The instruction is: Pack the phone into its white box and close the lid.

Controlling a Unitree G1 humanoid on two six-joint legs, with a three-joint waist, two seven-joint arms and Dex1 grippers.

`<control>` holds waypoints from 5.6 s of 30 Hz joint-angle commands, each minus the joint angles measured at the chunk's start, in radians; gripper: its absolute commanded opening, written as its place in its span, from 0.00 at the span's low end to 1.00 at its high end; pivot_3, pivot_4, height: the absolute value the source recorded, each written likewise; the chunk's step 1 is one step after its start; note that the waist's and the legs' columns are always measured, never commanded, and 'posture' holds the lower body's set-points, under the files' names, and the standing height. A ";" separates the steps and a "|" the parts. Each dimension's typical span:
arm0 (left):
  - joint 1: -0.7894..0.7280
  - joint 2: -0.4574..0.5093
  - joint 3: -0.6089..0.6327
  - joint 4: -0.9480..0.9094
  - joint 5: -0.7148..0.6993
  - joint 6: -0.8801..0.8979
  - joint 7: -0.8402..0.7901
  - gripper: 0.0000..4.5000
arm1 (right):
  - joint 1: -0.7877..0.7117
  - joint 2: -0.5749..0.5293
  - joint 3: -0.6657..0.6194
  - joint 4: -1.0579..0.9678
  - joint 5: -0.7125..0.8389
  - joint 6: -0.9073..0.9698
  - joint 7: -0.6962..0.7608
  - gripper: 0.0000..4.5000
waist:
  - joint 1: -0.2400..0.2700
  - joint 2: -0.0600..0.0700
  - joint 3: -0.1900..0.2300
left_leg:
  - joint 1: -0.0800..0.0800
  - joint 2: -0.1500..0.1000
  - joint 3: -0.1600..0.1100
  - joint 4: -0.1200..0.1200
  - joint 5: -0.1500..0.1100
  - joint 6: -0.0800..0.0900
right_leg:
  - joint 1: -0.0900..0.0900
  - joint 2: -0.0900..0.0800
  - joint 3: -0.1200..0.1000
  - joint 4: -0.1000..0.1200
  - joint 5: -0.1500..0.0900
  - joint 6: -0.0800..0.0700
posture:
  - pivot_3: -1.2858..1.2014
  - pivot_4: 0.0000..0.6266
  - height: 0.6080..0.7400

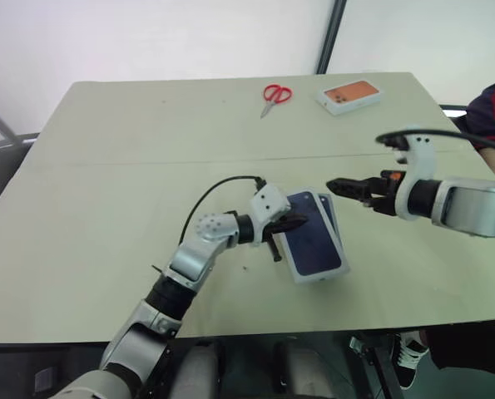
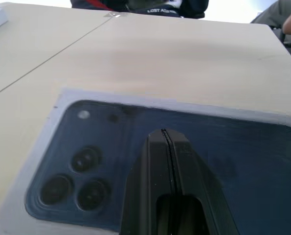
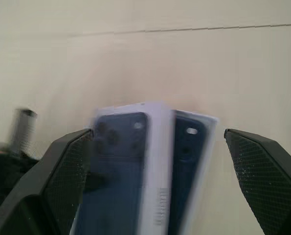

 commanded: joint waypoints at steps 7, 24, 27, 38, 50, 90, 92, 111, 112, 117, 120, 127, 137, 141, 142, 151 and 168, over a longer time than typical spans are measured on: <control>0.035 0.193 0.164 -0.187 -0.085 0.141 -0.035 0.00 | 0.111 -0.233 0.249 -0.239 -0.781 -0.306 0.593 0.34 | -0.003 0.001 0.000 | 0.000 0.001 0.000 -0.001 0.000 0.000 | -0.002 0.001 0.000 0.000 0.000 0.000 | 0.52 0.24 1.00; 0.072 0.282 -0.005 -0.352 -0.089 0.518 -0.034 0.00 | 0.215 -0.090 0.328 -0.215 -1.357 -0.657 0.918 0.01 | 0.000 0.001 0.001 | 0.000 -0.001 -0.001 0.001 0.000 0.000 | 0.000 -0.001 0.000 0.000 0.000 0.000 | 0.52 0.24 1.00; 0.061 0.271 -0.031 -0.341 -0.073 0.526 -0.013 0.00 | 0.228 -0.067 0.310 -0.216 -1.382 -0.654 0.943 0.01 | -0.004 0.001 0.001 | 0.001 -0.001 -0.001 0.000 0.000 0.000 | 0.000 0.000 0.000 0.000 0.000 0.000 | 0.52 0.24 1.00; -0.016 0.157 -0.035 -0.183 -0.037 0.434 0.056 0.00 | 0.284 -0.030 0.242 -0.261 -1.430 -0.630 1.005 0.01 | 0.004 0.001 0.001 | 0.001 -0.001 -0.001 0.001 0.000 -0.001 | 0.000 -0.001 0.000 0.001 0.000 0.000 | 0.52 0.24 1.00; -0.083 0.065 -0.016 -0.066 -0.024 0.338 0.081 0.00 | 0.324 -0.007 0.199 -0.284 -1.473 -0.611 1.028 0.01 | 0.002 0.001 0.001 | 0.001 -0.001 -0.001 0.001 0.000 -0.001 | 0.000 -0.001 0.000 0.001 0.000 0.000 | 0.52 0.24 1.00; -0.091 0.032 -0.052 -0.083 0.004 0.351 0.008 0.00 | 0.363 0.070 0.168 -0.225 -1.573 -0.598 1.039 0.01 | 0.003 0.001 0.001 | 0.001 -0.002 -0.001 0.002 0.000 -0.001 | 0.001 -0.001 0.000 0.001 0.000 0.000 | 0.52 0.24 1.00; -0.088 0.033 -0.053 -0.089 0.003 0.354 0.006 0.00 | 0.363 0.073 0.168 -0.221 -1.577 -0.598 1.038 0.01 | 0.003 0.001 0.001 | 0.001 -0.002 -0.001 0.003 0.000 -0.001 | 0.001 -0.001 0.000 0.001 0.000 0.000 | 0.52 0.24 1.00; -0.055 0.082 -0.046 -0.183 -0.029 0.384 -0.050 0.00 | 0.398 0.062 0.041 -0.243 -1.485 -0.569 1.110 0.01 | 0.002 0.001 0.001 | 0.001 -0.002 -0.001 0.003 0.000 -0.001 | 0.001 -0.001 0.000 0.002 0.000 0.000 | 0.52 0.24 1.00; -0.054 0.083 -0.046 -0.184 -0.029 0.384 -0.049 0.00 | 0.401 0.060 0.038 -0.243 -1.484 -0.570 1.113 0.01 | 0.002 0.001 0.001 | 0.001 -0.002 -0.001 0.003 0.000 -0.001 | 0.001 -0.001 0.000 0.002 0.000 0.000 | 0.52 0.24 1.00; -0.054 0.094 -0.042 -0.172 -0.028 0.385 -0.042 0.00 | 0.406 0.056 0.038 -0.238 -1.491 -0.579 1.116 0.01 | 0.002 0.001 0.001 | 0.001 -0.002 -0.001 0.004 0.000 -0.001 | 0.001 -0.001 0.000 0.002 0.000 0.000 | 0.52 0.24 1.00; -0.057 0.107 -0.011 -0.163 -0.036 0.379 -0.035 0.00 | 0.401 0.050 0.025 -0.240 -1.483 -0.576 1.123 0.01 | 0.002 0.001 0.001 | 0.001 -0.002 -0.001 0.004 0.000 -0.001 | 0.001 -0.001 0.000 0.002 0.000 0.000 | 0.52 0.24 1.00; -0.167 0.007 0.094 -0.093 -0.093 0.383 0.035 0.00 | 0.438 0.064 -0.066 -0.319 -1.347 -0.521 1.195 0.01 | 0.015 0.001 0.001 | 0.000 -0.002 -0.002 0.005 0.000 0.000 | 0.002 -0.001 -0.002 0.002 0.000 0.000 | 0.52 0.24 1.00; -0.250 -0.029 -0.092 0.180 0.078 0.354 0.059 0.00 | 0.568 0.030 -0.010 -0.401 -1.364 -0.496 1.184 0.01 | 0.023 0.000 0.000 | 0.001 -0.005 -0.003 0.010 -0.003 0.005 | 0.006 -0.001 -0.003 0.001 -0.001 0.001 | 0.52 0.24 1.00; -0.249 -0.031 -0.115 0.221 0.109 0.339 0.053 0.00 | 0.586 0.030 0.024 -0.395 -1.401 -0.502 1.153 0.01 | 0.024 0.000 0.000 | 0.005 -0.004 -0.003 0.010 -0.004 0.005 | 0.011 -0.002 -0.003 0.000 -0.001 0.002 | 0.52 0.24 1.00; -0.247 -0.032 -0.113 0.223 0.110 0.336 0.051 0.00 | 0.587 0.032 0.026 -0.397 -1.402 -0.501 1.149 0.01 | 0.024 0.000 -0.001 | 0.005 -0.004 -0.003 0.010 -0.004 0.006 | 0.012 -0.002 -0.003 0.000 -0.001 0.002 | 0.52 0.24 1.00; -0.135 0.055 0.182 -0.044 -0.046 0.245 0.043 0.00 | 0.397 0.193 -0.086 -0.295 -1.358 -0.480 0.989 0.01 | -0.001 0.001 0.000 | 0.005 -0.001 -0.003 0.009 -0.004 0.005 | 0.008 -0.001 -0.001 0.002 -0.001 0.002 | 0.52 0.24 1.00; 0.352 0.528 0.655 -0.267 -0.183 0.190 0.006 0.00 | 0.235 0.324 -0.090 0.059 -1.320 -0.646 0.966 0.01 | 0.020 0.003 0.000 | 0.002 -0.003 -0.002 0.009 -0.003 0.005 | 0.006 -0.004 -0.001 0.001 -0.001 0.002 | 0.52 0.24 1.00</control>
